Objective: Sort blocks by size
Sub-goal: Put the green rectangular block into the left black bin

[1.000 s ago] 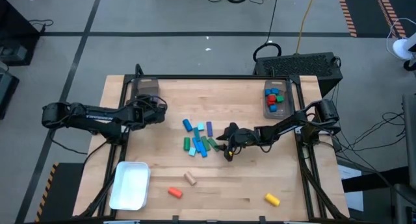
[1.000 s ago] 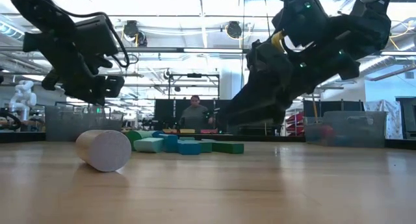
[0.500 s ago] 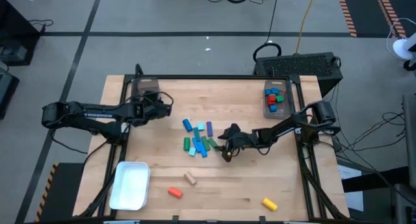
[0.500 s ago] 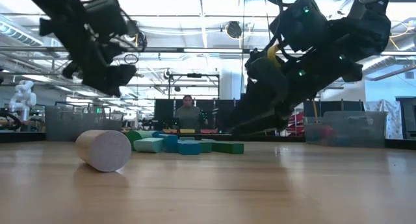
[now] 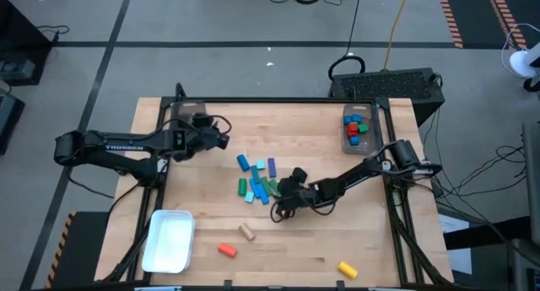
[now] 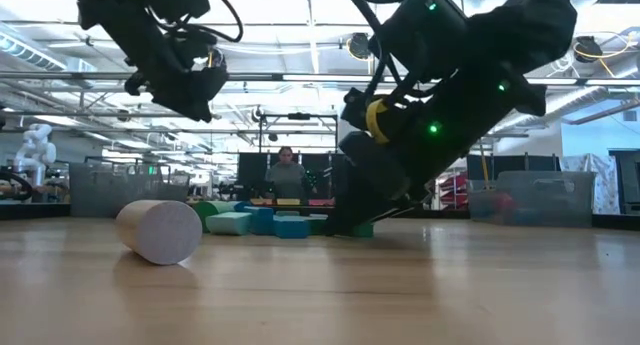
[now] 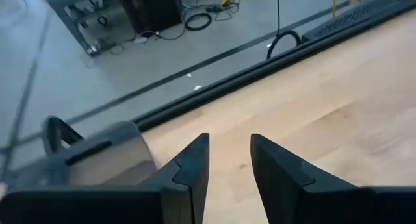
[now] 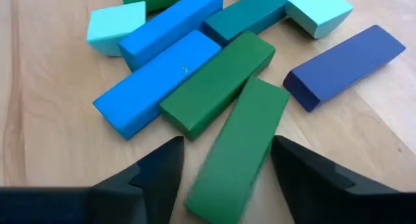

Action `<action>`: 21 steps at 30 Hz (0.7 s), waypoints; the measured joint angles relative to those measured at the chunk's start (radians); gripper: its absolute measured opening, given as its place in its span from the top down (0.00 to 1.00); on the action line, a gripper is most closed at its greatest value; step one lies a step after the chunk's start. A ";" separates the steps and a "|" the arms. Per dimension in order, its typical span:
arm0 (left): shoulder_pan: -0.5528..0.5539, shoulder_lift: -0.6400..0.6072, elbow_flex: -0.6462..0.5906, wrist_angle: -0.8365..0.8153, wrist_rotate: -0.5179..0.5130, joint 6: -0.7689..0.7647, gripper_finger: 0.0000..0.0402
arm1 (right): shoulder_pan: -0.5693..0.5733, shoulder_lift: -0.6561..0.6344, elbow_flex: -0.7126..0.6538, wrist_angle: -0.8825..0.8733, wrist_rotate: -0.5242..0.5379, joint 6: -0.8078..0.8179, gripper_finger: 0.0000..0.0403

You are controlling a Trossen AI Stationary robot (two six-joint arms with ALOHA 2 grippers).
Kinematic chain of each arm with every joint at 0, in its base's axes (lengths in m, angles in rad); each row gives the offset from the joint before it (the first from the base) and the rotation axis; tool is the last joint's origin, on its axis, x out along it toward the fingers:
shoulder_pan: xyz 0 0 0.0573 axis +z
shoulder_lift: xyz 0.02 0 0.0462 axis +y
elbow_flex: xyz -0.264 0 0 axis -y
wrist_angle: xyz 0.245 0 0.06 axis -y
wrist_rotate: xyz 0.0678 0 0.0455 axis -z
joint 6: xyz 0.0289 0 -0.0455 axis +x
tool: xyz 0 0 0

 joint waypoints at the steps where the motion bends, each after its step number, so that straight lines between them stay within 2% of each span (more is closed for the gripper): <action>1: 0.005 0.000 0.000 -0.004 0.000 0.035 0.71 | 0.000 -0.002 0.001 -0.002 0.000 0.000 0.48; 5: 0.028 0.001 -0.013 -0.007 0.001 0.178 0.71 | -0.008 -0.008 0.000 -0.004 0.007 -0.008 0.63; 10: 0.033 0.001 -0.014 0.012 0.096 0.200 0.71 | -0.028 -0.009 0.000 0.001 0.000 -0.020 0.79; 13: 0.033 0.001 -0.014 0.045 0.168 0.218 0.71 | -0.041 -0.018 -0.002 0.014 -0.033 -0.042 0.79; 21: -0.004 0.001 -0.015 0.229 0.457 0.431 0.71 | -0.087 -0.126 -0.002 0.020 -0.047 -0.190 0.77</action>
